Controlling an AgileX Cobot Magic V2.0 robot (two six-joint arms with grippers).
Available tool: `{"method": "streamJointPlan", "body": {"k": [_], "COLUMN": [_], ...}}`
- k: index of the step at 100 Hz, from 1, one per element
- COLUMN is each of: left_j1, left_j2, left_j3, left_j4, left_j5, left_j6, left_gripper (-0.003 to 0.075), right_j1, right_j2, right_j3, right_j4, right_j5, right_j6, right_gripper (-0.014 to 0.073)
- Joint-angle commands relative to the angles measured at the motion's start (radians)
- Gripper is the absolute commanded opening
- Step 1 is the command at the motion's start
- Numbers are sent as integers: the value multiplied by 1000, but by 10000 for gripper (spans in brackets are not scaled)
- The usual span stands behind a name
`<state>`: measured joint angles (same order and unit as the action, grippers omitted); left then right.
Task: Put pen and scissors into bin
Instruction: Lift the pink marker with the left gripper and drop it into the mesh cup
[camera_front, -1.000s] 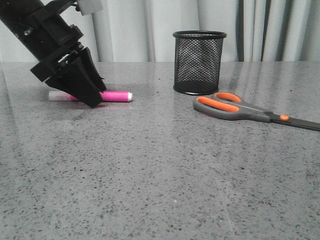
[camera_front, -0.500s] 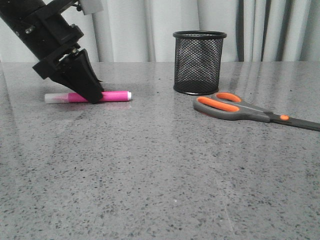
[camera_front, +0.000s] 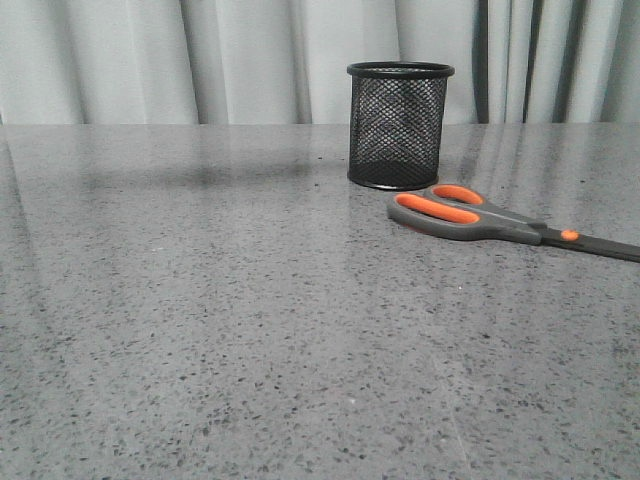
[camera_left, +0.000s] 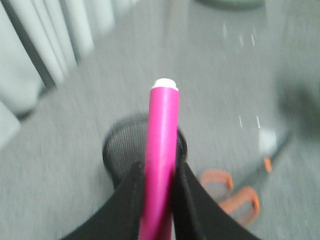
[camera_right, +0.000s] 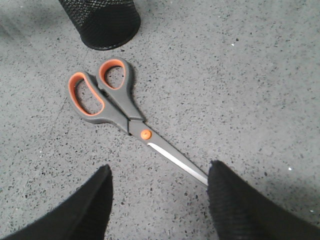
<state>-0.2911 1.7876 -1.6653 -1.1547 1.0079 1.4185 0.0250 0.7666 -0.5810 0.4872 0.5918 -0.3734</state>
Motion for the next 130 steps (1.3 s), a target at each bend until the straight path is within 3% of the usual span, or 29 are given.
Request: {"method": "streamJointPlan", "body": {"k": [1, 17, 29, 51, 82, 91, 113, 130], "left_j1": [-67, -207, -267, -293, -290, -290, -288, -266], "left_j2": [-33, 16, 63, 134, 175, 175, 177, 137], "left_j3": [-28, -28, -28, -28, -28, -28, -28, -28], "left_j4": [-166, -287, -386, -495, -514, -510, -510, -510], "left_j5": [-145, -379, -471, -480, -472, -469, -476, -471], "left_j6": [-4, 114, 216, 324, 328, 328, 330, 330], "left_gripper": [-20, -19, -19, -19, -8, 69, 407, 400], "right_j1": [-6, -6, -6, -6, -6, -6, -6, -6], "right_j2": [1, 1, 1, 1, 1, 1, 1, 1], "right_j3": [-37, -37, -37, -37, -37, -37, -37, -37], "right_j4": [10, 10, 10, 10, 10, 10, 10, 10], "right_j5": [-47, -43, -40, -40, -34, -34, -34, -34], "right_j6": [-11, -11, -11, -11, -11, -11, -11, -11], "right_gripper": [380, 380, 380, 380, 380, 380, 380, 380]}}
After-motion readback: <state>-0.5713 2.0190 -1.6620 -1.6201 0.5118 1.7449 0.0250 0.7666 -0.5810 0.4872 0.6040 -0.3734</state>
